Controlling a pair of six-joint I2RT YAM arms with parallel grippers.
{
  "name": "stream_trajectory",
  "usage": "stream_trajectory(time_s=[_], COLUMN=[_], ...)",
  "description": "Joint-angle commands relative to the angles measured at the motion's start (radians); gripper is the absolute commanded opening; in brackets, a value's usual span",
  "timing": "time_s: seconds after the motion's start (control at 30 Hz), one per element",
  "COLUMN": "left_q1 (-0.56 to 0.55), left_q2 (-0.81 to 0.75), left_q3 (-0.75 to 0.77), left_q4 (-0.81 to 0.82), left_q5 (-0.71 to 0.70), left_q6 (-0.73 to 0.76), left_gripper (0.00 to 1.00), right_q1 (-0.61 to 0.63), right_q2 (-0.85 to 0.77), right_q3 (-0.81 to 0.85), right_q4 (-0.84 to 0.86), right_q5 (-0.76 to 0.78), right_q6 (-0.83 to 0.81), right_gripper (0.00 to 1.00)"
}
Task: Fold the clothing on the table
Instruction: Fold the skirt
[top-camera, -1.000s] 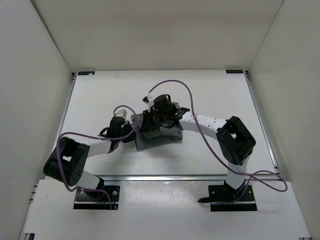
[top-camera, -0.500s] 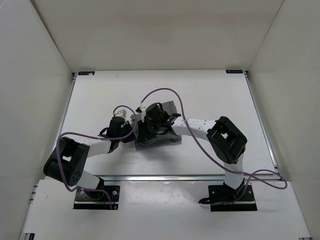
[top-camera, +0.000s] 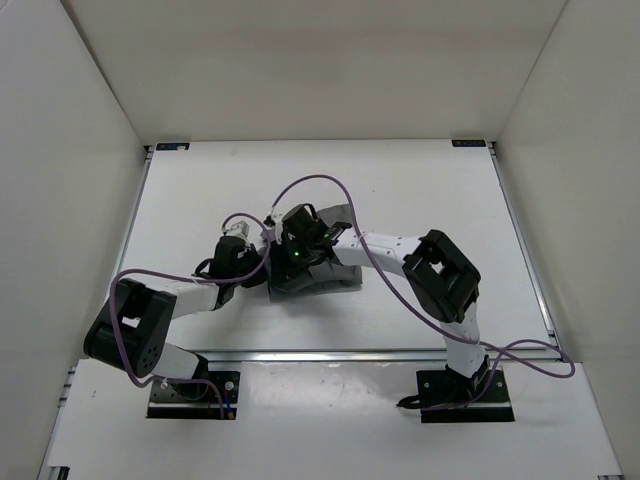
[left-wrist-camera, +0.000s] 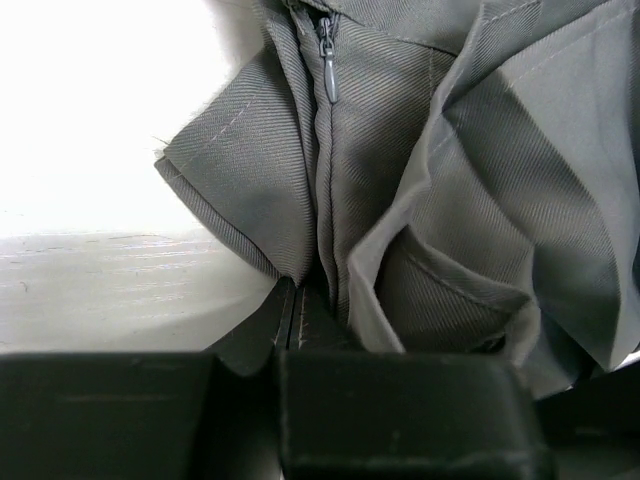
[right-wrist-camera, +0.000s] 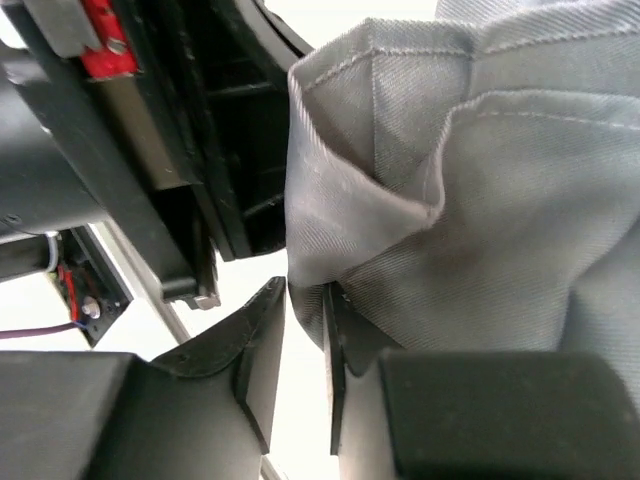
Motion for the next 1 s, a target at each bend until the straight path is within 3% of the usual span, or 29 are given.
stream_trajectory(time_s=[0.0, 0.2, 0.37, 0.67, 0.97], left_q1=[0.013, 0.017, 0.019, 0.020, 0.019], left_q2=[-0.032, -0.049, -0.054, -0.052, -0.049], left_q3=[-0.021, -0.027, -0.027, -0.034, -0.037], left_q4=[-0.014, -0.014, -0.013, -0.005, 0.004], left_q5=[0.026, 0.021, 0.018, 0.016, 0.027], left_q6=[0.009, 0.005, 0.002, -0.001, 0.000], left_gripper=[0.04, 0.07, 0.09, 0.08, 0.08], right_q1=[-0.002, -0.017, -0.002, -0.014, -0.007], right_q2=[-0.064, -0.196, -0.215, -0.229, -0.258], right_q3=[0.002, -0.076, -0.049, -0.128, -0.161], right_q4=[-0.012, -0.018, -0.134, -0.178, -0.138], right_q5=[0.041, 0.130, 0.236, 0.486, 0.555], right_q6=[-0.031, -0.067, -0.149, -0.186, -0.189], right_gripper=[0.19, 0.29, 0.38, 0.41, 0.39])
